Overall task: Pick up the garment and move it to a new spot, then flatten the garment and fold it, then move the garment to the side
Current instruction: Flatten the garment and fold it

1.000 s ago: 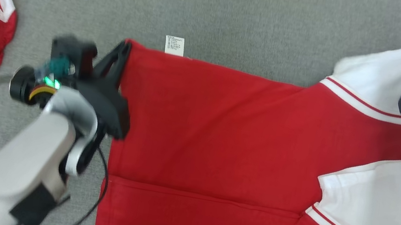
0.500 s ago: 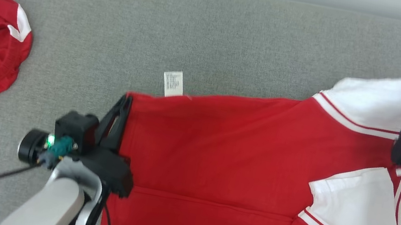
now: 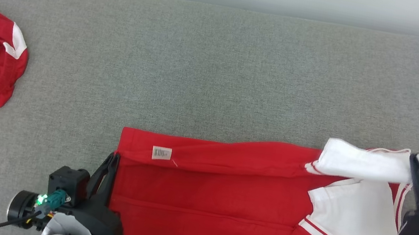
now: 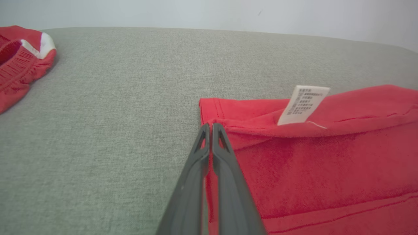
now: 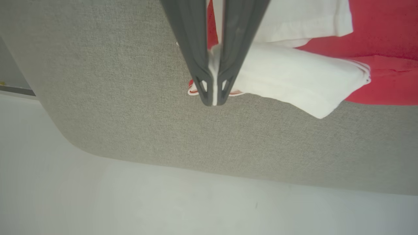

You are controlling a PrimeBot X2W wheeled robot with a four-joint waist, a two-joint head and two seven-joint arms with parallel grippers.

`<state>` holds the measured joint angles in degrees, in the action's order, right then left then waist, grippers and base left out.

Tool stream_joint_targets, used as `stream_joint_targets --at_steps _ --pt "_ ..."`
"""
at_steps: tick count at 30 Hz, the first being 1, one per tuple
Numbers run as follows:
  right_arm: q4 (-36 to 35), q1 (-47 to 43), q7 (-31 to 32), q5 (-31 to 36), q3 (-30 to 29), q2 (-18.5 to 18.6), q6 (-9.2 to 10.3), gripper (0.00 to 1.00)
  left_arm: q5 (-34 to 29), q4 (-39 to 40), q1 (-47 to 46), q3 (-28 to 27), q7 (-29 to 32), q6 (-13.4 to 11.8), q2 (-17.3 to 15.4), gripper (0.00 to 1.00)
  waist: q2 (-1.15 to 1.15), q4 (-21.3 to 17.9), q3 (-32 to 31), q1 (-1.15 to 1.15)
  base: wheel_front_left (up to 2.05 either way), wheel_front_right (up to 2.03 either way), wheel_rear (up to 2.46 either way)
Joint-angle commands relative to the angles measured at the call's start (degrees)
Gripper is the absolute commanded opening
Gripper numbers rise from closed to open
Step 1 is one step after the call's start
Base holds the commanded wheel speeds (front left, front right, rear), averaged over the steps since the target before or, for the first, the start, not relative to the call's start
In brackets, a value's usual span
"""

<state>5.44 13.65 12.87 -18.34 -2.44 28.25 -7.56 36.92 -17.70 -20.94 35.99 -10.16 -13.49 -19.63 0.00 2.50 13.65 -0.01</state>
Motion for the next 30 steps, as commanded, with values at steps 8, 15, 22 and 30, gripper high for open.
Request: stream_joint_targets --at_steps 8,15,22,30 --pt "-10.11 -11.53 7.11 -3.21 -3.28 -1.54 0.12 0.0 1.03 -1.88 2.56 0.16 -0.27 -0.6 0.44 0.0 0.0 -0.67 -1.16 0.01 0.0 0.0 0.0" --pt "-14.68 -18.05 10.99 -3.55 -5.43 -4.61 0.12 0.0 2.01 -3.05 4.17 0.08 0.5 -1.63 0.14 0.0 0.0 -1.38 -1.72 0.01 0.0 0.0 0.0" --pt "-15.78 -21.34 12.79 -2.97 -6.09 -6.77 0.12 1.0 2.04 -3.56 5.25 0.44 0.29 -2.06 -0.16 1.0 0.0 -1.47 -2.39 0.01 0.0 0.0 0.0" --pt "-15.95 -25.18 15.81 -2.76 -6.62 -8.43 0.12 1.0 2.11 -4.08 7.48 -0.35 -1.52 -4.15 -0.08 1.0 0.0 -1.45 -4.95 0.01 0.0 0.0 0.0"
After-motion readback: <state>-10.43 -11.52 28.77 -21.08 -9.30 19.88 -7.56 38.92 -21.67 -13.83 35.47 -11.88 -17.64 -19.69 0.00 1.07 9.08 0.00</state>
